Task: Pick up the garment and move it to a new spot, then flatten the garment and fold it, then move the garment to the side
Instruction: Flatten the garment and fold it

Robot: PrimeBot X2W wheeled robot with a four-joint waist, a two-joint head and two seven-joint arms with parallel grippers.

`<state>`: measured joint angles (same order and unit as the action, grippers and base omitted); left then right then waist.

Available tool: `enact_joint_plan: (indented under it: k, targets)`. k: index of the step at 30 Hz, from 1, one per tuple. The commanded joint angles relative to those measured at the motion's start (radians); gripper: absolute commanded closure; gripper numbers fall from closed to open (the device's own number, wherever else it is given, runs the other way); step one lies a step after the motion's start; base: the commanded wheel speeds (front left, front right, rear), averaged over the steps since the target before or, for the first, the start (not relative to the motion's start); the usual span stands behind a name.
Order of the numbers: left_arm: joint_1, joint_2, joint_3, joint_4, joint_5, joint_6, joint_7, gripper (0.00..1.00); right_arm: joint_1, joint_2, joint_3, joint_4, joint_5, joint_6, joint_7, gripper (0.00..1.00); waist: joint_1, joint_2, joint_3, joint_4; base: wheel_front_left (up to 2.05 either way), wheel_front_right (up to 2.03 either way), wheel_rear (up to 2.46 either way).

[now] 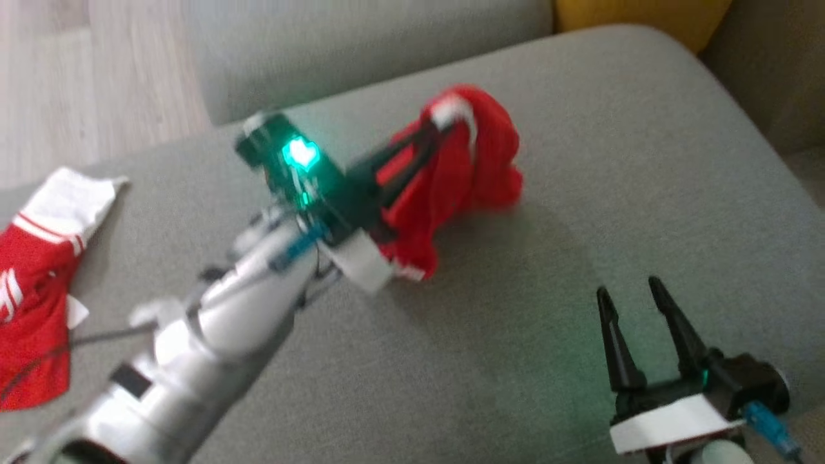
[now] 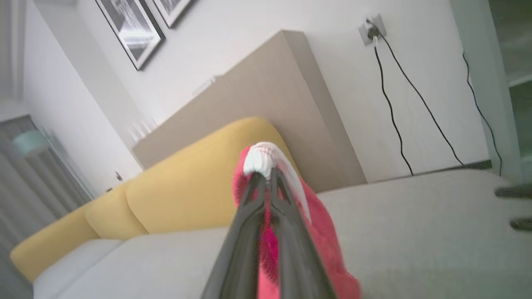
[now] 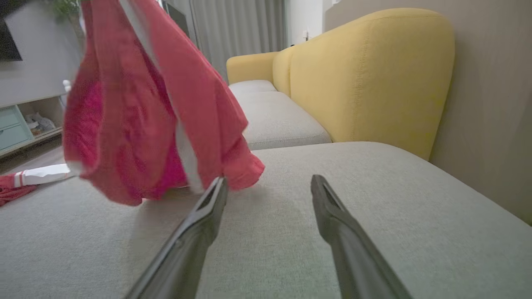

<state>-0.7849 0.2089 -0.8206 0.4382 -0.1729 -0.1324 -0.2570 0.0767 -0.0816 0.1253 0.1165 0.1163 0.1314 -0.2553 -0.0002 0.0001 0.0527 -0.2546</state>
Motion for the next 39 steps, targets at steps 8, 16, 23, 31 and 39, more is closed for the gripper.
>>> enact_joint_plan:
  k: [8, 16, 23, 31, 39]
  targets:
    - [-0.113, 0.046, 0.034, 0.047, -0.258, 0.002, 0.205, 1.00, 0.011, 0.015, 0.013, -0.017, 0.014, -0.001, -0.006, 0.00, 0.0002, -0.0001, -0.063, 0.041, 0.00, 0.00, 0.00]
    - [-0.066, 0.127, -0.033, 0.154, -0.310, 0.002, 0.239, 1.00, -0.013, -0.013, 0.175, 0.129, 0.083, -0.001, -0.006, 0.00, 0.0002, -0.0001, -0.017, 0.104, 0.00, 0.00, 0.00]
    - [-0.126, 0.099, -0.049, 0.207, -0.300, 0.002, 0.208, 1.00, -0.115, -0.037, 0.329, 0.256, 0.108, -0.001, -0.006, 0.00, 0.0002, -0.0001, 0.041, 0.155, 0.00, 0.00, 0.00]
    - [-0.179, 0.070, -0.082, 0.246, -0.314, 0.002, 0.190, 1.00, -0.227, -0.025, 0.373, 0.434, 0.015, -0.001, -0.006, 0.00, 0.0002, -0.0001, 0.075, 0.193, 0.00, 0.00, 0.00]
    - [-0.213, 0.056, -0.119, 0.273, -0.342, 0.002, 0.168, 1.00, -0.284, -0.011, 0.332, 0.552, -0.047, -0.001, -0.006, 1.00, 0.0002, -0.0001, 0.089, 0.209, 0.00, 0.00, 0.00]
